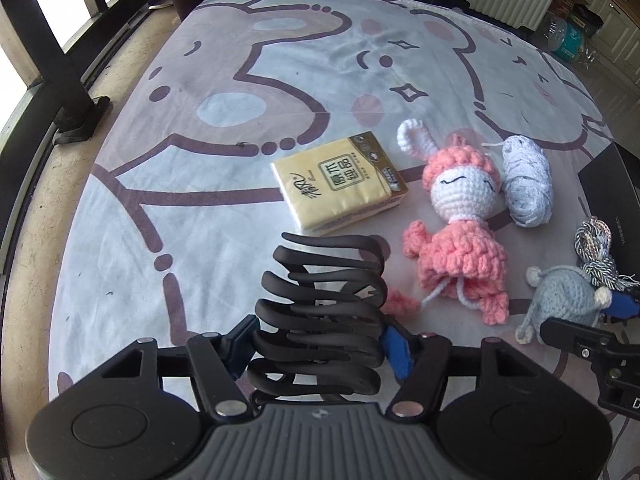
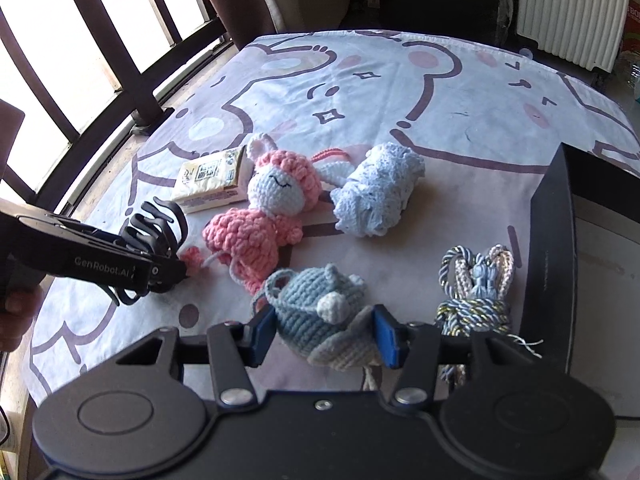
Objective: Organize objects
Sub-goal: 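Lift the claw clip with the left tool while the right tool carries the mouse toward the black box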
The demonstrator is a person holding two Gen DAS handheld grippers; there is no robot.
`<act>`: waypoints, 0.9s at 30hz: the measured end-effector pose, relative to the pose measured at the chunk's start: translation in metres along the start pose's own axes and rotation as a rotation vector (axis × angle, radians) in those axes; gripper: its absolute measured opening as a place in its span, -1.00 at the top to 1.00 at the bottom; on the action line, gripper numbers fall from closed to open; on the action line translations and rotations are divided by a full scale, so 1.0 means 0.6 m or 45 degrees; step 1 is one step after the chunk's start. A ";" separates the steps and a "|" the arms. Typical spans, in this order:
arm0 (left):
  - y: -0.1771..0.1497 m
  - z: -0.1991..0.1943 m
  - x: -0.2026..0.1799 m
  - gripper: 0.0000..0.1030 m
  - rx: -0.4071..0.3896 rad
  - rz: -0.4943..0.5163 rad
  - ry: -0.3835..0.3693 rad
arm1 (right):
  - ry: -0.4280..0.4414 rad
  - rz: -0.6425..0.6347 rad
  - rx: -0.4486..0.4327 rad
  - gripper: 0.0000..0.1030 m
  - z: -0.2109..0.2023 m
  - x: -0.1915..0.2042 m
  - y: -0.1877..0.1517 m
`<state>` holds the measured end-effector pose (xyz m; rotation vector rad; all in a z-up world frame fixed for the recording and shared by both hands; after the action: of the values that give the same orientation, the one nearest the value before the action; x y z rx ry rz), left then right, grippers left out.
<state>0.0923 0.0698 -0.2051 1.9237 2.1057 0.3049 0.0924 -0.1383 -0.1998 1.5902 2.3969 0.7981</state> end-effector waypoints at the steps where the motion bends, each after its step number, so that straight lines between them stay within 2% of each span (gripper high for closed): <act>1: -0.002 -0.001 0.005 -0.27 0.002 -0.008 0.005 | 0.000 -0.001 0.010 -0.03 0.000 0.000 -0.001; 8: -0.020 -0.007 0.020 -0.27 0.006 -0.035 0.001 | 0.031 -0.008 0.082 -0.03 0.001 0.005 -0.013; 12: -0.034 -0.006 0.010 -0.27 0.029 -0.001 -0.014 | 0.047 -0.016 0.090 -0.03 -0.005 0.009 -0.013; 18: -0.044 -0.017 -0.001 -0.27 0.025 0.018 -0.032 | 0.068 -0.012 0.065 -0.03 -0.026 0.010 -0.007; 23: -0.034 -0.034 -0.007 -0.27 -0.038 0.032 0.009 | 0.057 0.042 0.014 -0.03 -0.047 -0.001 0.007; 27: -0.030 -0.041 -0.009 -0.27 -0.049 0.029 -0.002 | 0.050 0.052 -0.010 -0.03 -0.056 -0.005 0.013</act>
<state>0.0674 0.0634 -0.1878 1.9269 2.0625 0.3462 0.0861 -0.1504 -0.1678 1.6408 2.3917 0.8525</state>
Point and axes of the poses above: each gripper's, at about its wrist camera, not at the fingertips, and z roughly the way its jaws point, x to its left, y to its top, the point moved 6 cm from there along z, roughly the way its jaws point, and after that the axes turned 2 degrees about -z, right-handed, at the moved point
